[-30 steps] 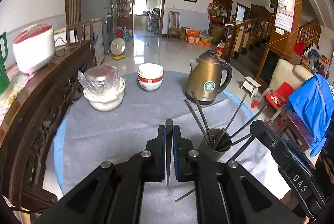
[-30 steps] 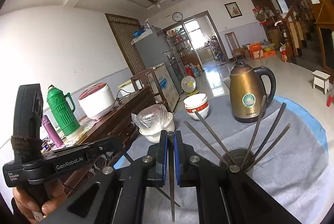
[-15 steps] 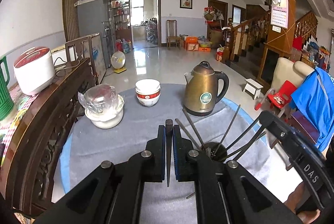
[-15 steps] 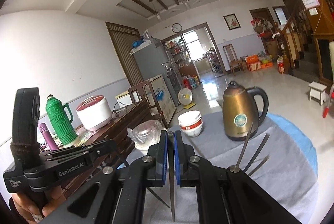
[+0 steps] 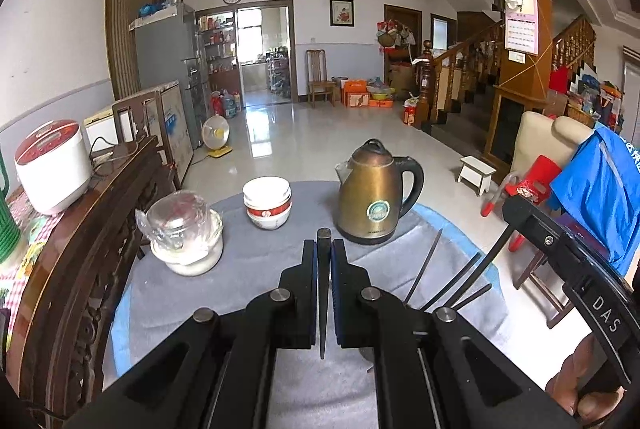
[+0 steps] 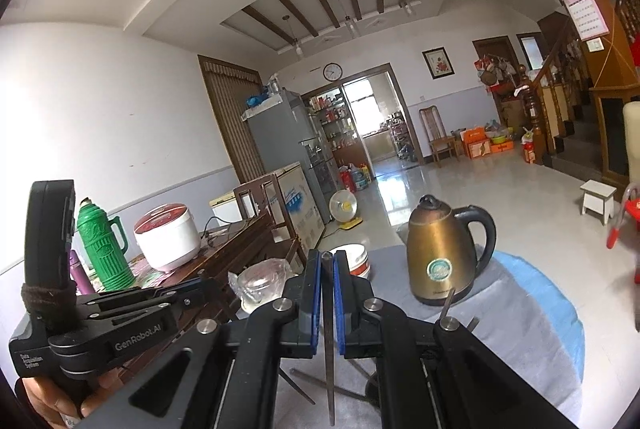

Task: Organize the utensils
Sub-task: 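Lift both held chopsticks and carry them over the grey holder cup, then lower both chopsticks into the grey cup and open both tools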

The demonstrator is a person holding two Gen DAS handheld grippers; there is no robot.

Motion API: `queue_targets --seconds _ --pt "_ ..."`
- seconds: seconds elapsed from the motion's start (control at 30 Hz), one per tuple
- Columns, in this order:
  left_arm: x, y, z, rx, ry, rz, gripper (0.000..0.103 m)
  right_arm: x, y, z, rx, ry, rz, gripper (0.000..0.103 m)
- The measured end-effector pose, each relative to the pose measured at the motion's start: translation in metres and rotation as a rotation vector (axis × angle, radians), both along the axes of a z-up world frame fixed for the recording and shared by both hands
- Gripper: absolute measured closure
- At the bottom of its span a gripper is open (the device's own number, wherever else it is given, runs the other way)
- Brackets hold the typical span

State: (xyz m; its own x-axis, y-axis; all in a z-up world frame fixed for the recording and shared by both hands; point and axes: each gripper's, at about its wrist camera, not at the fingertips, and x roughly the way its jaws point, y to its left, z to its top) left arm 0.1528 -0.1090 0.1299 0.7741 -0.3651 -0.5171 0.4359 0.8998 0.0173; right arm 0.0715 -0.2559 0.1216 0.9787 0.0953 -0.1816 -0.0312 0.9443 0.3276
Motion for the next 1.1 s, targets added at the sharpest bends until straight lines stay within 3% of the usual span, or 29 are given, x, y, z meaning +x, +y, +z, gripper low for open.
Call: queue_targets --seconds 0.27,0.77,1.1 --pt "0.004 -0.020 0.016 -0.005 -0.025 -0.031 0.096 0.005 -0.015 0.016 -0.020 -0.023 -0.031 0.096" --pt "0.022 -0.034 0.041 -0.109 -0.043 -0.086 0.096 0.019 -0.049 0.025 -0.018 -0.031 -0.100 0.096" --pt "0.035 -0.040 0.011 -0.143 0.020 -0.096 0.096 0.026 -0.050 0.001 -0.033 0.031 -0.121 0.096"
